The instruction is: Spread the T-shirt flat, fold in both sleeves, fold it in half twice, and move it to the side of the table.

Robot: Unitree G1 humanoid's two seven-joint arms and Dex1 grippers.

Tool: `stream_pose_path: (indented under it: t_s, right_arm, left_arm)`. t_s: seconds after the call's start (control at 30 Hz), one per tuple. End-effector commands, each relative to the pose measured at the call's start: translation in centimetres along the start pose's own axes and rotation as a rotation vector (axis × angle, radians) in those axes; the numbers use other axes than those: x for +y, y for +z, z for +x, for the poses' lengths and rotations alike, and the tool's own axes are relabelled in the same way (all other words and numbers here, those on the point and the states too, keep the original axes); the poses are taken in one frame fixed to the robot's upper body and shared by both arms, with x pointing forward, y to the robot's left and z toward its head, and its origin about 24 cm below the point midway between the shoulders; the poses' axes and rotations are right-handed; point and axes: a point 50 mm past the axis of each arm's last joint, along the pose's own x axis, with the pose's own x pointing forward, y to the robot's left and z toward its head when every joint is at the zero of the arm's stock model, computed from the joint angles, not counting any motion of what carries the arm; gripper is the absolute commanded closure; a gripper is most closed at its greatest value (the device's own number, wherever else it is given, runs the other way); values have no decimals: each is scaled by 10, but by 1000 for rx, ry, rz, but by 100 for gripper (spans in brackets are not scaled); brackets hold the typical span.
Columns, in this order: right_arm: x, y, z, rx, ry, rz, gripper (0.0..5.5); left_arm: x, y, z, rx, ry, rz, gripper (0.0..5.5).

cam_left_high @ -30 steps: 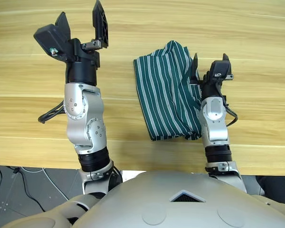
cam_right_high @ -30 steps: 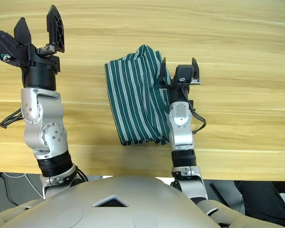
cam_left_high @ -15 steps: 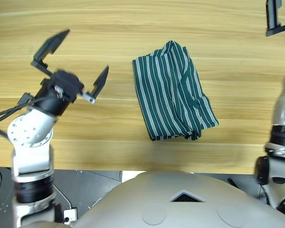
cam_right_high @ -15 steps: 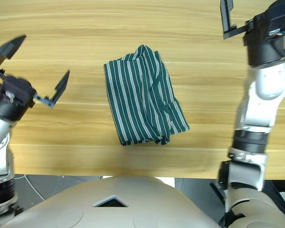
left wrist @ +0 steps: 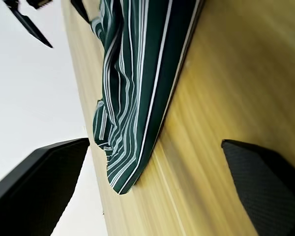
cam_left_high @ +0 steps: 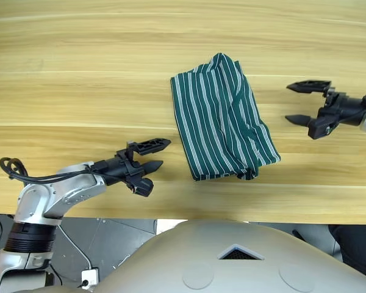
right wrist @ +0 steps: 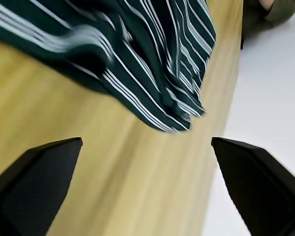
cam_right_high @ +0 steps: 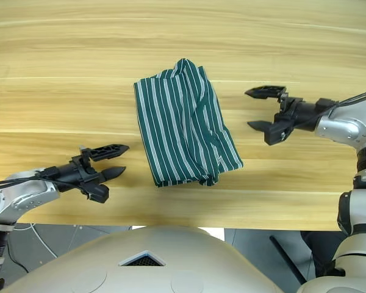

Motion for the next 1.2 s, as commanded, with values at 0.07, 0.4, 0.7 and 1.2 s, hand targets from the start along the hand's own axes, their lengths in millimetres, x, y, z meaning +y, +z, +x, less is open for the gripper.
stream_pose_path:
  t_s: [0.07,0.4,0.7,1.2]
  right_arm:
    - [12,-8,-17,51,56,33,64]
    - [4,18,3,-184,-102,31,64]
    - [3,23,11,-217,-147,44,64]
    - [5,29,13,-228,-210,74,64]
  left_arm:
    - [-22,5,-4,-9,-85,-34,51]
    - [-40,40,19,-119,-80,-159,51]
    - [-40,67,42,-211,-43,-237,51]
    - [-61,51,39,-114,-156,-279,51]
